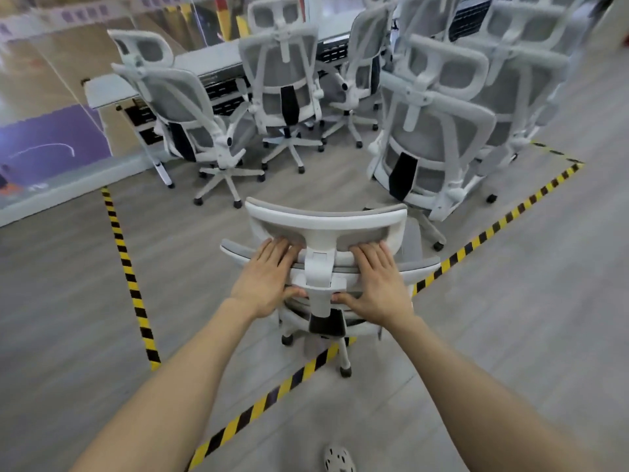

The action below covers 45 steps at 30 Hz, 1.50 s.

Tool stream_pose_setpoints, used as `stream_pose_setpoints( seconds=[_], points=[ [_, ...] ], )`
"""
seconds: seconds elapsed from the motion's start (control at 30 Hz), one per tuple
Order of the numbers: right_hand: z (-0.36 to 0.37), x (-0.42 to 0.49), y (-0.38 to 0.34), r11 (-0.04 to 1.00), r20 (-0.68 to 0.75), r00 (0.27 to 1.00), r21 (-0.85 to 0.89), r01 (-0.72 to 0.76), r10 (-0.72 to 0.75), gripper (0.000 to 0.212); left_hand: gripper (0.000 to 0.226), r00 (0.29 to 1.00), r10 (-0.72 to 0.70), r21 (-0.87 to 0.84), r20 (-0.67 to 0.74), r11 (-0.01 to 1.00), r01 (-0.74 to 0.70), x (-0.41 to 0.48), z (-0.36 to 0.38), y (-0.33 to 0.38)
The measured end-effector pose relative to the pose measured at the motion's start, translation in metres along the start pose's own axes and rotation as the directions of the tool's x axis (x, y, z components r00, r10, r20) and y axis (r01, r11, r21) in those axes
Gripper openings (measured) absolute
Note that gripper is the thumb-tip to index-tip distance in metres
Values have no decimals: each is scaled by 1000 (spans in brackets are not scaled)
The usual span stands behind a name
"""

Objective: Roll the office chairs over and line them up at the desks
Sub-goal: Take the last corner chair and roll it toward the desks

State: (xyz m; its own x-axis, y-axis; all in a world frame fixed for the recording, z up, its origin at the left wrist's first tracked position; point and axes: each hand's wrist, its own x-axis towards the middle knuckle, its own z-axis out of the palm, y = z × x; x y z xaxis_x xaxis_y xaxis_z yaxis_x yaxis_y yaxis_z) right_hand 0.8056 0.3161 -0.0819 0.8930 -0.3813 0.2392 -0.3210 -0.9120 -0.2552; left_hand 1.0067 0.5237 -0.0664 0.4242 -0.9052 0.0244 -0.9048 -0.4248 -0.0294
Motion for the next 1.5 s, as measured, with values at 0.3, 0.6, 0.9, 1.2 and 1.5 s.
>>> stream_pose_setpoints(
  seconds=[0.3, 0.6, 0.9, 1.2, 1.5],
  points=[
    [31, 102, -6, 962, -71, 970, -128, -239, 232, 115, 98, 954, 271, -16, -127, 961, -275, 134, 16, -104],
    [56, 185, -56, 858, -153, 854, -61, -510, 497, 116, 101, 824, 551, -15, -132, 830, -557, 246, 21, -201],
    [79, 228, -126, 769, -225, 750, -4, -640, 623, 110, 102, 694, 696, 2, -182, 706, -708, 284, 22, -271],
    [90, 239, -177, 734, -193, 746, -142, -664, 637, 111, 101, 723, 683, -32, -107, 724, -689, 262, 20, -310],
    [129, 274, -313, 550, -189, 598, -252, -796, 779, 62, 59, 811, 582, -42, -56, 810, -585, 198, -22, -404]
  ],
)
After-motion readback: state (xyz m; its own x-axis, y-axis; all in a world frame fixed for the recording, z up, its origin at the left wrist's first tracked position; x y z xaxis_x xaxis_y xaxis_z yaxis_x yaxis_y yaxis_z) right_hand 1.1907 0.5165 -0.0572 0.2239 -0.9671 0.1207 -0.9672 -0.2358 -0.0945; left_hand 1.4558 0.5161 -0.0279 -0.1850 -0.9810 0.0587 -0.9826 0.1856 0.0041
